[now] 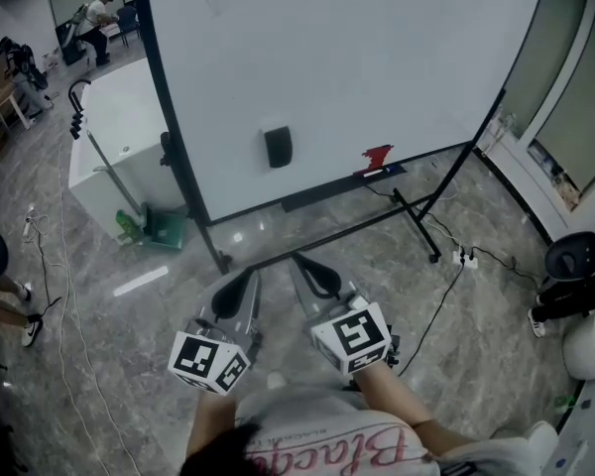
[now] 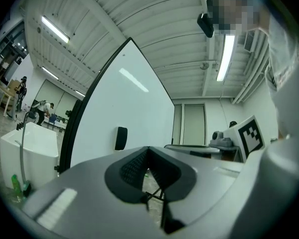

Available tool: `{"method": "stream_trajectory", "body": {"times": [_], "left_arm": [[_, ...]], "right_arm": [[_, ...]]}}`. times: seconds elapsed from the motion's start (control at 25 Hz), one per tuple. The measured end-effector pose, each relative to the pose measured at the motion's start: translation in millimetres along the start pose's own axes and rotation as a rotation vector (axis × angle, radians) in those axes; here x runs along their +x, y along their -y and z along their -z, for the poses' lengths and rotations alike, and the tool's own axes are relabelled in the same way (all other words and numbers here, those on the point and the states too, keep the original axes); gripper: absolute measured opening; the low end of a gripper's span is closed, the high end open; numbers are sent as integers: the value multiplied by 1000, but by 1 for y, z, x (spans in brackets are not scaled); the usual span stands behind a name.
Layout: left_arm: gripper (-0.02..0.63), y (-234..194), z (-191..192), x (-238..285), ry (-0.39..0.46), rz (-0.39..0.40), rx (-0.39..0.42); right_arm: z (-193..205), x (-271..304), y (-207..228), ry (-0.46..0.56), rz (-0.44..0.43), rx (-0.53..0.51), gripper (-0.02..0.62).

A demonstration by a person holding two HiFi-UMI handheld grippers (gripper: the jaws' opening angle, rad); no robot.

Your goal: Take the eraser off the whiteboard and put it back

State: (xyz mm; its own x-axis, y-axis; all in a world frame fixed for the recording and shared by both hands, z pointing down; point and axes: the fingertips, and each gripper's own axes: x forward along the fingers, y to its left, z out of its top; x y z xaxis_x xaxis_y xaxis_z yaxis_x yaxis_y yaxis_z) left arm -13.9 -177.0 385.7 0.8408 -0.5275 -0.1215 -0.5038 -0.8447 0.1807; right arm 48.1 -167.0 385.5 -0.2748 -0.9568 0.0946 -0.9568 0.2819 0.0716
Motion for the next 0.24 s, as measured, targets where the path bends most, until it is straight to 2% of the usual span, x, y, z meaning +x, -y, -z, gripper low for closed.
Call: {"method": "stream_trajectory", "body": {"times": [0.24], "left_arm": [[-2,7,-2,2,10,-7,-2]], "right_arm": [[-2,-8,-2,-44,-26,-37,0]]}}
